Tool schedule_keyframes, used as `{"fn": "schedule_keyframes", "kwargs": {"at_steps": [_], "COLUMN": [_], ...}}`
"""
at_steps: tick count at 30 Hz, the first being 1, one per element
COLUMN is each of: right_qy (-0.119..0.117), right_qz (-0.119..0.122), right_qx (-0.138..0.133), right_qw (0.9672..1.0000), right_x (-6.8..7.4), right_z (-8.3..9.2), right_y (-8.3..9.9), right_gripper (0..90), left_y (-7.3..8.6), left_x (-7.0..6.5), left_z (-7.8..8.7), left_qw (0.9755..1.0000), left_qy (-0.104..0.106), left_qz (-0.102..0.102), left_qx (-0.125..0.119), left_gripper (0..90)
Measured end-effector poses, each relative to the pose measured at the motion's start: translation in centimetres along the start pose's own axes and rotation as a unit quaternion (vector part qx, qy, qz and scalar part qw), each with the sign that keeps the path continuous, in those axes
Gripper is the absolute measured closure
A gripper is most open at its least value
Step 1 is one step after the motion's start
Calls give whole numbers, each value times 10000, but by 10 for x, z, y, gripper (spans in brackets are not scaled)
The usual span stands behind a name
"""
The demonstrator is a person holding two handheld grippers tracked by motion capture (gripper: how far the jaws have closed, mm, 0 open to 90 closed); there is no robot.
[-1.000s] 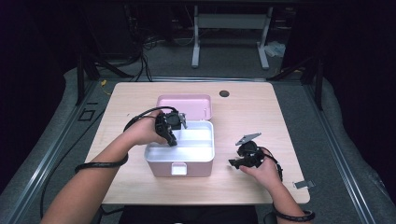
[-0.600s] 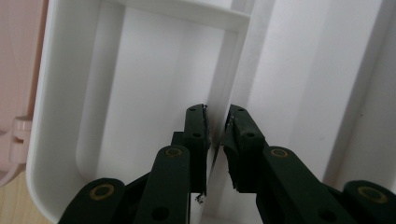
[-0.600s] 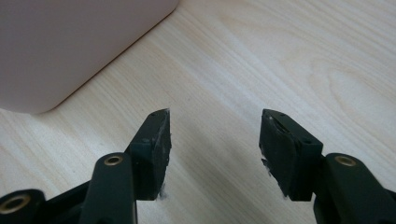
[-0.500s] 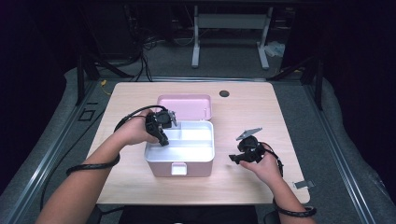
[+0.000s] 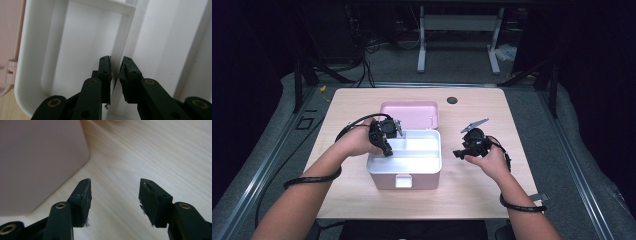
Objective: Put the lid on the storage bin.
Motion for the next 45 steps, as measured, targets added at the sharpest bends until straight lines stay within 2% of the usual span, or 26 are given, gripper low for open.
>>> {"fn": "schedule_keyframes", "kwargs": {"at_steps": [4,8,13,17,22,27,28,31,35,39,45], "right_qy": [-17,30,156,253,210,281,375,291,303,401,402], "right_qz": [-69,-37,-53,-36,-399,-536,-547,-682,-876,-1035,-1170], "right_qx": [-22,-58,58,38,15,16,51,5,53,277,361], "right_qw": [10000,10000,9998,9997,9990,9982,9978,9972,9957,9934,9917], "right_x": [-8,-14,-20,-23,-32,-37,-39,-41,-44,-48,-55], "right_z": [-1,0,0,-1,1,0,-1,-7,-17,-33,-48], "right_y": [-16,-31,-47,-58,-78,-101,-106,-120,-133,-138,-139], "right_gripper": [439,461,488,521,580,603,605,609,604,609,633], "left_y": [0,-1,0,-1,0,0,0,0,0,0,0], "left_x": [0,-1,-1,-1,-1,0,0,-2,-3,-3,-2], "left_z": [0,0,0,0,0,0,0,0,0,0,0], "left_qw": [10000,10000,10000,10000,10000,10000,10000,10000,9999,9999,10000], "left_qy": [-24,-47,-47,-46,-30,1,-7,-46,-90,-75,-53], "left_qz": [-14,-21,-8,-24,-4,-15,-13,-29,-66,-61,-84], "left_qx": [29,42,29,47,17,-2,-3,15,45,31,-2], "left_gripper": [788,791,793,793,794,794,793,796,808,809,809]}}
Point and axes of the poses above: each handheld gripper's, and its own axes: z roughly backward along the jaws, y roughly out of its underside, x roughly to its left, the point moved 5 cm from there along -z, roughly forward along the jaws, and after that the axes turned 12 degrees about z, right-handed, at the moved point
